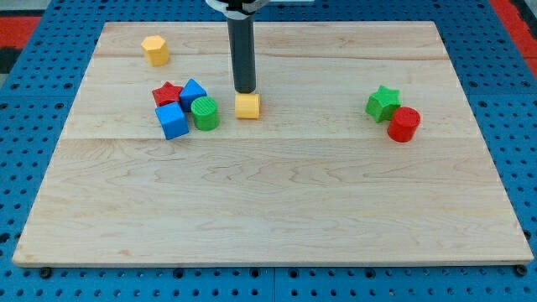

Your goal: Push the yellow heart towards the group of blocks

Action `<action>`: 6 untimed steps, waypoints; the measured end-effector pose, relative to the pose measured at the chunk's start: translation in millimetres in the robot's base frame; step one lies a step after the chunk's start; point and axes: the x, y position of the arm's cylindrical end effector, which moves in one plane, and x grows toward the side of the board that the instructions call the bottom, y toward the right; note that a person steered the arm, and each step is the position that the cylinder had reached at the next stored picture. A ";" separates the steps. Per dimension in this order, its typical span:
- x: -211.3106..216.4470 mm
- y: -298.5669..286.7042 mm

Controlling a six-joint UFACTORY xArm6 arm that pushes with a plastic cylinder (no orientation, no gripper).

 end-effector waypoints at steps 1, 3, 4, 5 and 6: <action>4.4 33.0; 36.7 25.4; 37.9 -24.2; 36.3 -24.1; 15.5 33.3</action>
